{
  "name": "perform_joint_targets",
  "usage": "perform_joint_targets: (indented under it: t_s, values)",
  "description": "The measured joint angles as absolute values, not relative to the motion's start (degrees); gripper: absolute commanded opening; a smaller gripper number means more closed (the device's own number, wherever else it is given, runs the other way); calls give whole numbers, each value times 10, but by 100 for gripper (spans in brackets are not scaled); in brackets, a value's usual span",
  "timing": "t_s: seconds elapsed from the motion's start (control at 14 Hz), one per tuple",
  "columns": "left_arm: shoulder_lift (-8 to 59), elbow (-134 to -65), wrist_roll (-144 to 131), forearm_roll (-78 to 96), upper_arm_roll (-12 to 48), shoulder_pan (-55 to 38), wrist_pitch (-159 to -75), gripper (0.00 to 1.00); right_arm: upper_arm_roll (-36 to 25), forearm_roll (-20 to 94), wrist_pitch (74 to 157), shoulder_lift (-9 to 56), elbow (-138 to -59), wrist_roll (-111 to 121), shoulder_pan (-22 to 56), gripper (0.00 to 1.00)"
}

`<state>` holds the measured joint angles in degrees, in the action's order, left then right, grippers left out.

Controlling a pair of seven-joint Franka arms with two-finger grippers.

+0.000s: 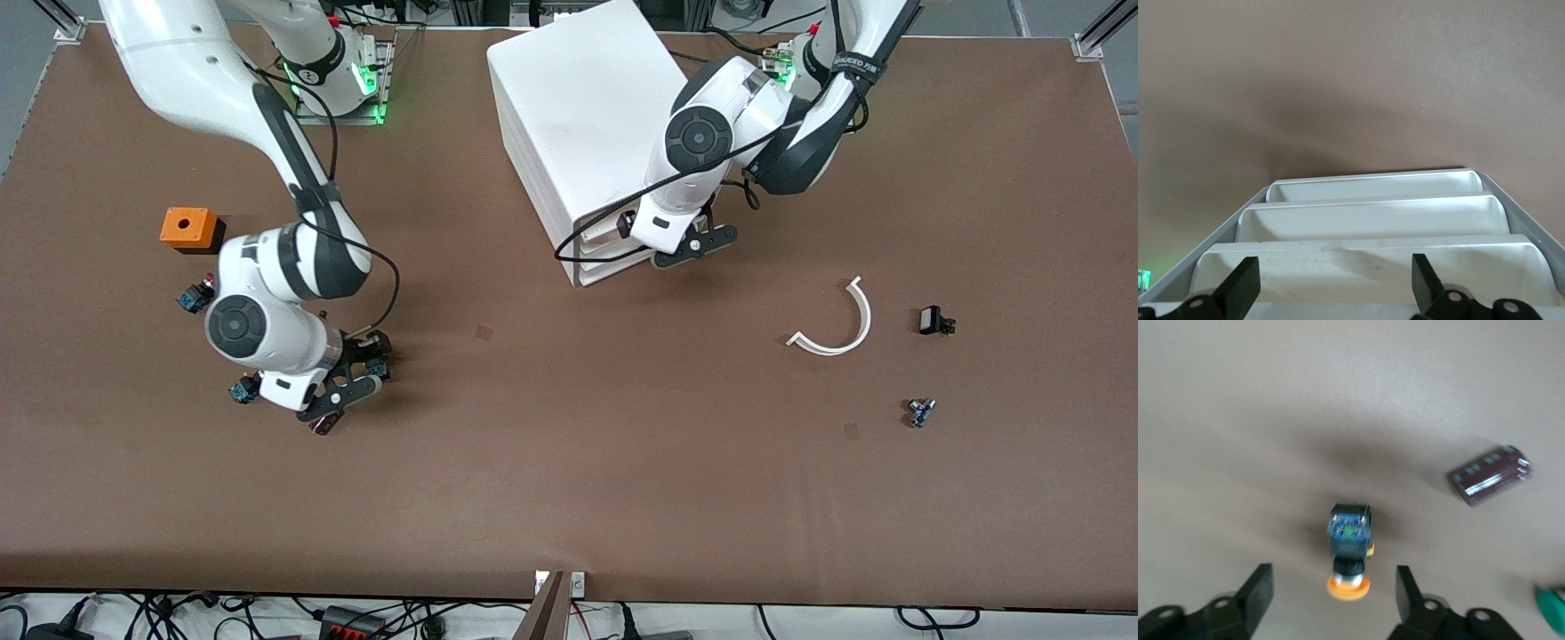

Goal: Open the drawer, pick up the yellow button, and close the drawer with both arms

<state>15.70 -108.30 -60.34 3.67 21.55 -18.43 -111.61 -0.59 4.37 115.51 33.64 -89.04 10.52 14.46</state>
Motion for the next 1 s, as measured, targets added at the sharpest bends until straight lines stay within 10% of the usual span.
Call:
perform_joint_targets:
  t_s: [0.43,1.0]
  values:
    - [155,-1084,-604,46,227,-182,-1116,100,-39,44,923,286,-753,54,141,100]
    - [140,-1029,-553,46,227,-124,-1084,100,-96,38,863,218,-710,34,136,100]
